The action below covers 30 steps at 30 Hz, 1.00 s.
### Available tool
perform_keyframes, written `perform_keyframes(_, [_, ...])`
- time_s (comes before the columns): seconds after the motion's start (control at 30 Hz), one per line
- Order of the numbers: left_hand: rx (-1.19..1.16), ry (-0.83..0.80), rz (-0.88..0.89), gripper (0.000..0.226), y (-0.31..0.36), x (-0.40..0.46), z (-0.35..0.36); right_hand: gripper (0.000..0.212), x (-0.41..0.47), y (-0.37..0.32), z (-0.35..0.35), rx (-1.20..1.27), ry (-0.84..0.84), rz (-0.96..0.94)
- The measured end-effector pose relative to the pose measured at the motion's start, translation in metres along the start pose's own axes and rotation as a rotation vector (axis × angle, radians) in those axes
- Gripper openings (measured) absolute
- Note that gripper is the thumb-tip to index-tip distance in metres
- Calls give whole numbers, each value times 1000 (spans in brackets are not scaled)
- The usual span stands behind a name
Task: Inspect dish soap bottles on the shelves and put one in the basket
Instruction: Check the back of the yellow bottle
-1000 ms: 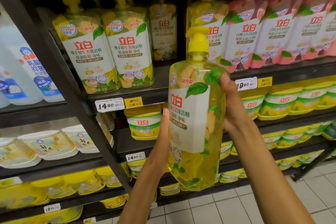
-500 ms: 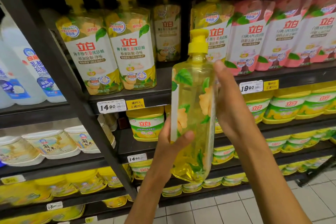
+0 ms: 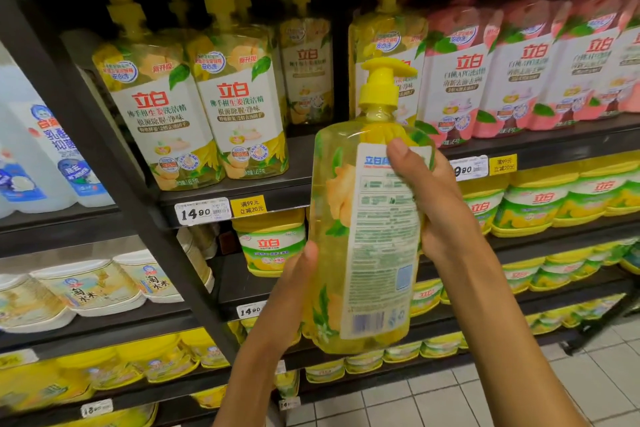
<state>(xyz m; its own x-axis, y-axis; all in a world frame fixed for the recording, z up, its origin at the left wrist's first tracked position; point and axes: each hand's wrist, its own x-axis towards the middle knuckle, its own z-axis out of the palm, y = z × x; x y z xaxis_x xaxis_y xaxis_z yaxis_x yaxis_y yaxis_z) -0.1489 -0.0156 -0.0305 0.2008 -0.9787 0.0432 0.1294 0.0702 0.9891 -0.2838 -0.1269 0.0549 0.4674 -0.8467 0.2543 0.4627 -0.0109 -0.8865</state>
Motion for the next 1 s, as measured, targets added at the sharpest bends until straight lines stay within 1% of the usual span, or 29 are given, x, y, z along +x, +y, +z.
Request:
perform_keyframes(0.03, [42, -14, 33, 57, 4, -2, 4, 45, -1, -1, 2, -55, 37, -27])
perform_keyframes(0.07, [56, -2, 39, 54, 6, -2, 8, 52, -3, -2, 4, -112, 67, -57])
perform_keyframes(0.1, [66, 32, 41, 56, 7, -2, 13, 58, -5, -3, 7, -153, 89, -81])
perform_keyframes(0.17, [84, 65, 63, 73, 7, -1, 17, 65, -9, -3, 11, -183, 112, -117])
perform_keyframes(0.23, [112, 51, 109, 100, 8, 0, 20, 70, -11, -6, 13, -205, 101, -150])
perform_keyframes(0.27, [116, 45, 120, 108, 8, 0, 20, 72, -11, -7, 13, -227, 85, -159])
perform_keyframes(0.3, [116, 41, 133, 108, 9, 0, 18, 74, -11, -7, 12, -246, 67, -159])
perform_keyframes(0.37, [110, 42, 169, 95, 10, 2, 14, 83, -12, -6, 10, -274, 27, -157])
perform_keyframes(0.43, [115, 81, 207, 88, 12, 5, 8, 86, -12, -4, 3, -257, -59, -162])
perform_keyframes(0.5, [147, 123, 245, 88, 13, 6, 2, 80, -13, -3, -5, -155, -184, -129])
perform_keyframes(0.57, [206, 151, 283, 88, 14, 4, -4, 83, -15, -1, -10, -33, -261, -67])
perform_keyframes(0.7, [292, 170, 316, 87, 15, 0, -11, 97, -20, 10, -14, 84, -264, -28])
perform_keyframes(0.83, [295, 154, 329, 81, 14, -2, -16, 110, -24, 13, -15, 78, -248, -45])
perform_keyframes(0.9, [256, 137, 326, 80, 13, -2, -17, 107, -26, 10, -13, 37, -271, -74])
perform_keyframes(1.0, [181, 113, 291, 94, 9, -1, -15, 99, -27, 4, -8, -31, -311, -129])
